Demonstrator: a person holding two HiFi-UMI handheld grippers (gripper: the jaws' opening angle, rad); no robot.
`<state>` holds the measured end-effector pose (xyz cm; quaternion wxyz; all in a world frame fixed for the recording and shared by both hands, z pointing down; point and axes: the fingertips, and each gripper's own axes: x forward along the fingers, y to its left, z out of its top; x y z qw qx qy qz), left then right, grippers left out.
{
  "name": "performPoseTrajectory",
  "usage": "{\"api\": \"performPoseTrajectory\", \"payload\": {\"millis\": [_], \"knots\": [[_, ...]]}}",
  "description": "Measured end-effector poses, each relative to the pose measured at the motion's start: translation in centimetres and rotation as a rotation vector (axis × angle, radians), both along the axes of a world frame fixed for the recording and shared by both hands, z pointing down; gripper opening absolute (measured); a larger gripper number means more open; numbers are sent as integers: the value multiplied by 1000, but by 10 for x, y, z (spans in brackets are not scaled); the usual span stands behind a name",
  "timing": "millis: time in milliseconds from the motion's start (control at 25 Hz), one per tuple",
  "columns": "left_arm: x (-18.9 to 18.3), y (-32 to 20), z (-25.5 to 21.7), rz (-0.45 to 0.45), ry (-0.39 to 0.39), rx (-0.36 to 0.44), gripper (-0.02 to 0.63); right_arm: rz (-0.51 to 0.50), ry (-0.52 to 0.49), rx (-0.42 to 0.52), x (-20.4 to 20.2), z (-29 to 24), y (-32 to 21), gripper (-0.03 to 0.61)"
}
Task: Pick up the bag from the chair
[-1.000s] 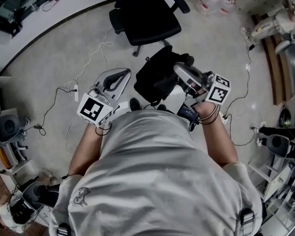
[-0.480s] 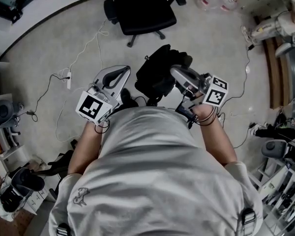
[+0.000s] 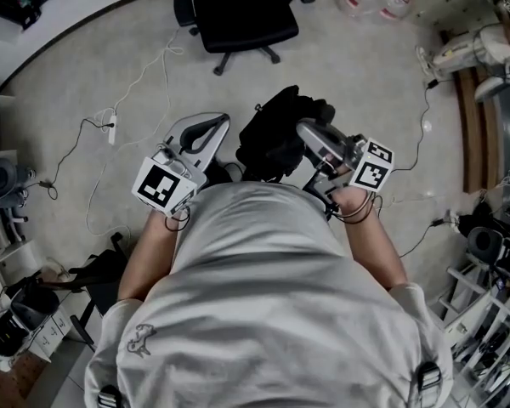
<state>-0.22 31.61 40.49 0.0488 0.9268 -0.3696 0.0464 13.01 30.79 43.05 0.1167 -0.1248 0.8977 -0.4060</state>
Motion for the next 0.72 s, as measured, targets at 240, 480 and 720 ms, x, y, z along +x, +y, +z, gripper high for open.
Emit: {"api": "performPoseTrajectory", "payload": {"millis": [240,480,720], "knots": [[15,6,0,10,2,-2,12,28,-8,-7,20,1,8,32],[25,11,4,13,5,-12,12,40,-10,-5,31,3,11,32],[30,11,4,20,-2,-12,12,52,-4,-13,34,7,8,32]]}}
